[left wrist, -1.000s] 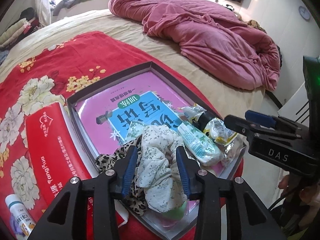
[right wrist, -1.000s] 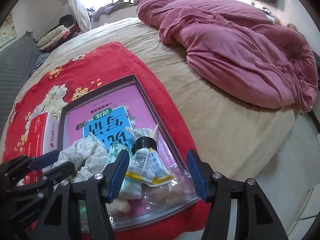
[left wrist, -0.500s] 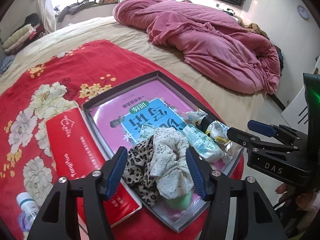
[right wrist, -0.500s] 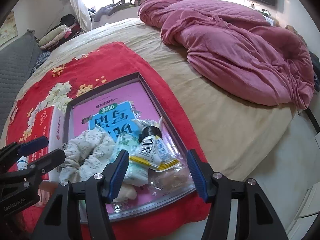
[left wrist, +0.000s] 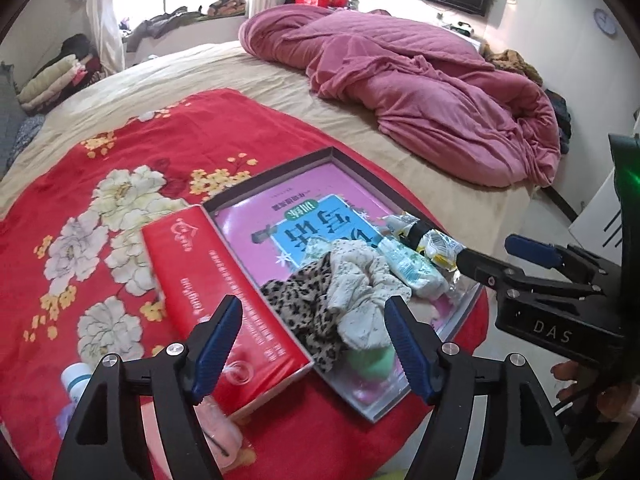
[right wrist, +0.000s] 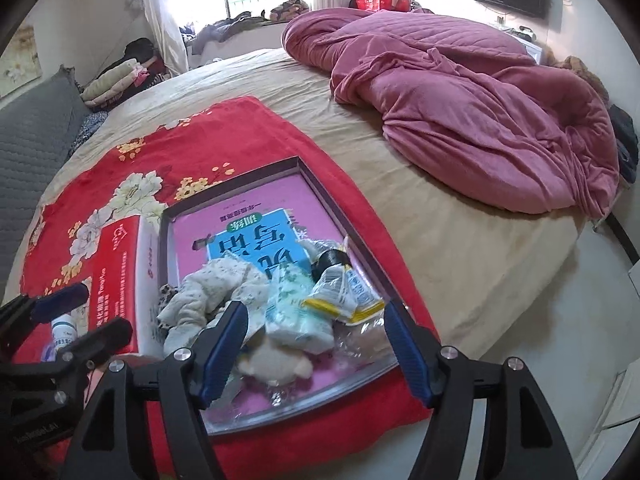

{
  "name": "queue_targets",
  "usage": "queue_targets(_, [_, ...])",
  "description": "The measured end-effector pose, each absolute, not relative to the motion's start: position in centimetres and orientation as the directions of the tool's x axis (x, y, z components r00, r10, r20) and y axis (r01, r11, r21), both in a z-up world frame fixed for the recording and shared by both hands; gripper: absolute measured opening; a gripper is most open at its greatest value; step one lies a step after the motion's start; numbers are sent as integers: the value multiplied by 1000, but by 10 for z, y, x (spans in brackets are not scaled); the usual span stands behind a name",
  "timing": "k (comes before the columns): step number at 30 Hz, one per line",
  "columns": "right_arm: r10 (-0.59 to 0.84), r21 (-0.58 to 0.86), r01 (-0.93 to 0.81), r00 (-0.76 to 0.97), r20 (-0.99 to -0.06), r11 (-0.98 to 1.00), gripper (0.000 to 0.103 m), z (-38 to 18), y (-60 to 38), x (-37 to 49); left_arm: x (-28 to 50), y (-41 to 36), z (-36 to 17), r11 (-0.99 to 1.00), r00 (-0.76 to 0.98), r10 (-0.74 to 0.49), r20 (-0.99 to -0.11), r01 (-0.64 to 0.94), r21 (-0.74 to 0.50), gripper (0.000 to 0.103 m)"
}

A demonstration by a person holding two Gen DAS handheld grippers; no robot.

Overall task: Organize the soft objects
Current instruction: 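Withdraw both open tools from the tray toward the remaining items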

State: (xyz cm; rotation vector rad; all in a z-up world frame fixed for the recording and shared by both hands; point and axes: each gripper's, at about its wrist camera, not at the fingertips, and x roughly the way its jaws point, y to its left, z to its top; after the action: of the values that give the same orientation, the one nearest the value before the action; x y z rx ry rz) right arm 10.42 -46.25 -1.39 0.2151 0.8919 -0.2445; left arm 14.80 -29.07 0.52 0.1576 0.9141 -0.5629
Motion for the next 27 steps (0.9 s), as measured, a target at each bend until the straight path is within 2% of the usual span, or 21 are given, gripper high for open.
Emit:
queue_targets(15, [-122, 80, 256, 682, -721, 963, 71, 41, -405, 68, 122, -226, 50, 871, 552, -385, -740, 482, -93, 76])
queue_targets(27, [-114, 46, 202, 709, -695, 978, 71, 64, -355, 58, 100, -174, 68, 890, 596, -373, -712, 446, -93, 77])
